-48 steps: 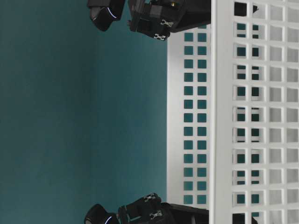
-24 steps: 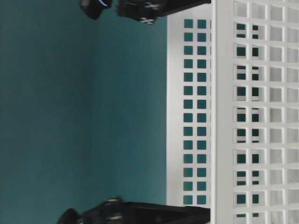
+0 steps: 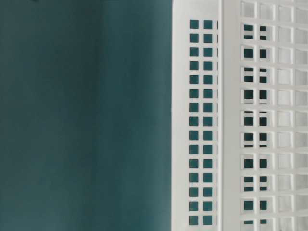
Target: Lift the white basket with both hands.
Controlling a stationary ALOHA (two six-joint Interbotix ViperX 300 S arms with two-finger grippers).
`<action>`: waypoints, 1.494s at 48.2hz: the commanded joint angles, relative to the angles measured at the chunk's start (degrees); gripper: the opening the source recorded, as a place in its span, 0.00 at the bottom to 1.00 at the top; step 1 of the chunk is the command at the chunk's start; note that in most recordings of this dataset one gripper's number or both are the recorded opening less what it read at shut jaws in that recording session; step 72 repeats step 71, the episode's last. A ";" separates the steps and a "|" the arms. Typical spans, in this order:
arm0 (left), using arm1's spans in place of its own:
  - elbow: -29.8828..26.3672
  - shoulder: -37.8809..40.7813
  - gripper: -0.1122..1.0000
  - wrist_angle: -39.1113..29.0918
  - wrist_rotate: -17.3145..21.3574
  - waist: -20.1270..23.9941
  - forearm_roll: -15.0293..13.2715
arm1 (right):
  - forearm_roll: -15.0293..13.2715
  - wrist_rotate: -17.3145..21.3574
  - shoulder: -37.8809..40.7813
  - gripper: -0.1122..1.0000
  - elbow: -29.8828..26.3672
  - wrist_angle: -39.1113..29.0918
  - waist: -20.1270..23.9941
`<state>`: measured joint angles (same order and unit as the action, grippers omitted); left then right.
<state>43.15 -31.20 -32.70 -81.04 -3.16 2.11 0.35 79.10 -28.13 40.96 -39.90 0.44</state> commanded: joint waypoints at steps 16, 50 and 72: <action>3.60 -14.15 0.88 4.39 16.52 0.62 0.18 | -12.74 -22.41 -14.33 0.96 7.73 23.82 -1.14; 4.83 -29.00 0.88 8.53 58.62 0.70 0.18 | -14.41 -49.48 -30.15 0.96 13.10 25.58 -1.49; 5.80 -31.11 0.88 8.70 59.24 0.70 0.18 | -14.41 -52.73 -33.93 0.96 13.71 25.66 -1.49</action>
